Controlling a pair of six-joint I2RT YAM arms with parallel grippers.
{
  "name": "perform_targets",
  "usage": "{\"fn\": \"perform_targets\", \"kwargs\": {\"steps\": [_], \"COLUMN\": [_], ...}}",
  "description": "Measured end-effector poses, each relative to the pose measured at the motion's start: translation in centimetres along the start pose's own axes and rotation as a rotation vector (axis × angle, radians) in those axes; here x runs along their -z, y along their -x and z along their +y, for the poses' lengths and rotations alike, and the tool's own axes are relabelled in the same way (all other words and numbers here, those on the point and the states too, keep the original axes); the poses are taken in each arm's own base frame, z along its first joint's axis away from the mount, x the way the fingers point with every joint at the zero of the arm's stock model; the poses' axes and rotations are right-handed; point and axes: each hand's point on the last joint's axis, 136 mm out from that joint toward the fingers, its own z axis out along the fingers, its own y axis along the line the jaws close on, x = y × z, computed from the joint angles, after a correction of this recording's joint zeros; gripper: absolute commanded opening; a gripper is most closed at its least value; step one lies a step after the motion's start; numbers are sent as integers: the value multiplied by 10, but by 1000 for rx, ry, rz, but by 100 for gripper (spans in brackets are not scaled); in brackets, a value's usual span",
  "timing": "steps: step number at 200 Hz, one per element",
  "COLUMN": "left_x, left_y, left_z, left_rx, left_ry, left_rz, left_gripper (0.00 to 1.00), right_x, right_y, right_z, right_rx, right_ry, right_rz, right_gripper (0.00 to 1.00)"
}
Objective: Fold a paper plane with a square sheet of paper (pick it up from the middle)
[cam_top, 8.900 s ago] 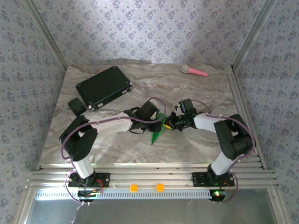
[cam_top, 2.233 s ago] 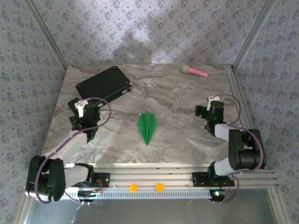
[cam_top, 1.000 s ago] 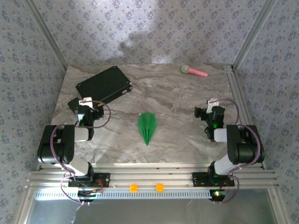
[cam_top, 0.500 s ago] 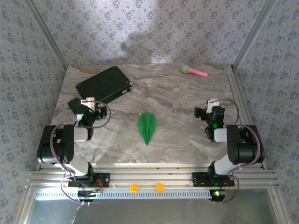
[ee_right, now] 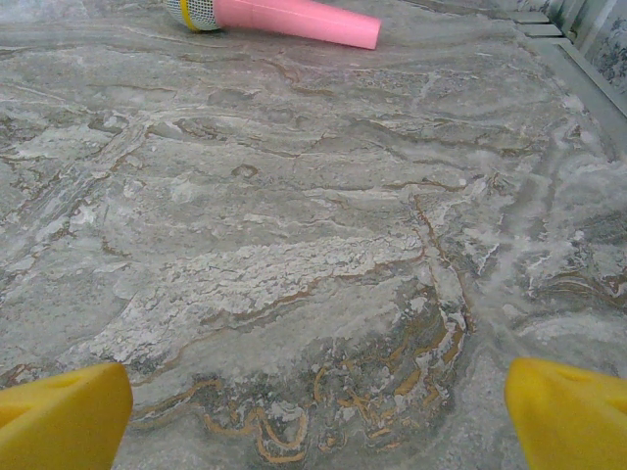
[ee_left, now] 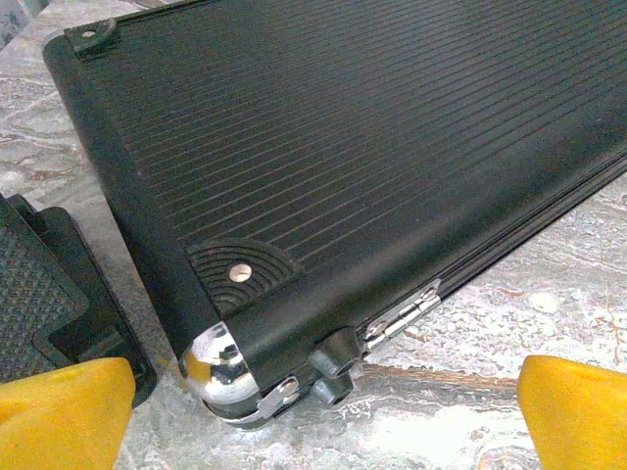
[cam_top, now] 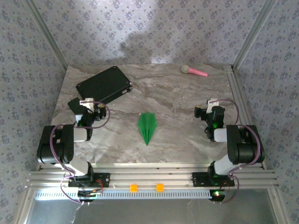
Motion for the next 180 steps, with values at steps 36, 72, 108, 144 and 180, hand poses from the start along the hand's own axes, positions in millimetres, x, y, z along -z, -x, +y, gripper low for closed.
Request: {"fn": "perform_targets", "kwargs": {"steps": [36, 72, 108, 144, 180], "left_x": [0, 0, 1, 0, 1], "left_y": [0, 0, 1, 1, 1], "left_z": [-8, 2, -11, 1, -8], "left_rx": [-13, 7, -17, 0, -8], "left_ry": [-51, 5, -81, 10, -81], "left_rz": [-2, -1, -9, -7, -8], "left_gripper": [100, 100, 100, 100, 100], "right_x": [0, 0, 0, 0, 0], "right_y": [0, 0, 0, 0, 0], "right_z": [0, 0, 0, 0, 0], "right_rx": [0, 0, 0, 0, 0], "right_ry": [0, 0, 0, 0, 0], "right_rz": [0, 0, 0, 0, 0], "right_gripper": [99, 99, 99, 99, 99]}}
